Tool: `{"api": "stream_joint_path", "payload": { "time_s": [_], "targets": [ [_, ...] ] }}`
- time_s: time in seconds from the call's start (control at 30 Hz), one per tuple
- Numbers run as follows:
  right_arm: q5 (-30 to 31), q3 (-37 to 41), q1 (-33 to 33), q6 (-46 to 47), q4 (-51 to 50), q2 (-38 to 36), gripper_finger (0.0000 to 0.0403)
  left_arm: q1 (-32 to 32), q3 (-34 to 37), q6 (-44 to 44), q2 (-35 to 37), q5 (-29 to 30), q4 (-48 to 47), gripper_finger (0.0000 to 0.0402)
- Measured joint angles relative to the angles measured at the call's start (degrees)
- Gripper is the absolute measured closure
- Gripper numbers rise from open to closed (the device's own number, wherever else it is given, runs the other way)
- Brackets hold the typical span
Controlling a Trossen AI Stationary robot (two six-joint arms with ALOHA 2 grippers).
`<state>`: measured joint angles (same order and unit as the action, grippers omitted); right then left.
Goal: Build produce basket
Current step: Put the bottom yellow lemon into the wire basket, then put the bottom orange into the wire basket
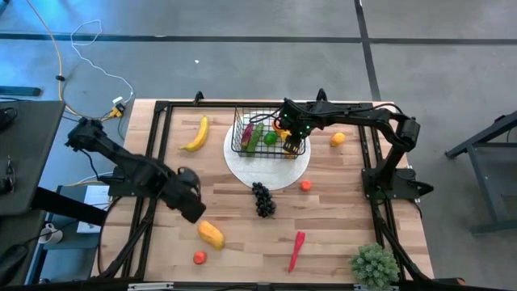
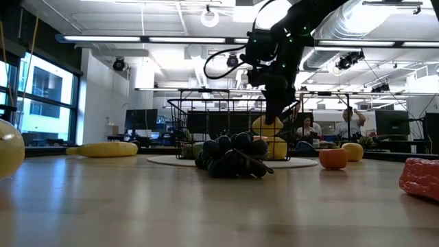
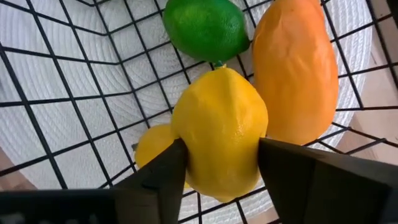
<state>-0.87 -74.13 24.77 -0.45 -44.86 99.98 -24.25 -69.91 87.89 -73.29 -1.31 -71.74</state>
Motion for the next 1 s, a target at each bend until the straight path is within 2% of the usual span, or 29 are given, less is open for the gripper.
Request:
{"api": "stream_joint_path", "payload": {
  "time_s": [0.23,0.63,1.0],
  "targets": [
    [2.5,0.0,0.0,0.0,-0.7,0.0,0.0192,-5.9,0.0,9.5,-5.1,-3.3,1.2,0.0151],
    [2.6,0.0,0.1,0.4,-1.2,0.0,0.0188,-12.4,0.0,24.7,-14.5,-3.9,10.3,0.0151],
    [2.6,0.0,0.1,0.2,-1.2,-0.1,0.0187,-16.3,0.0,32.4,-22.9,-3.9,18.3,0.0151]
  ]
}}
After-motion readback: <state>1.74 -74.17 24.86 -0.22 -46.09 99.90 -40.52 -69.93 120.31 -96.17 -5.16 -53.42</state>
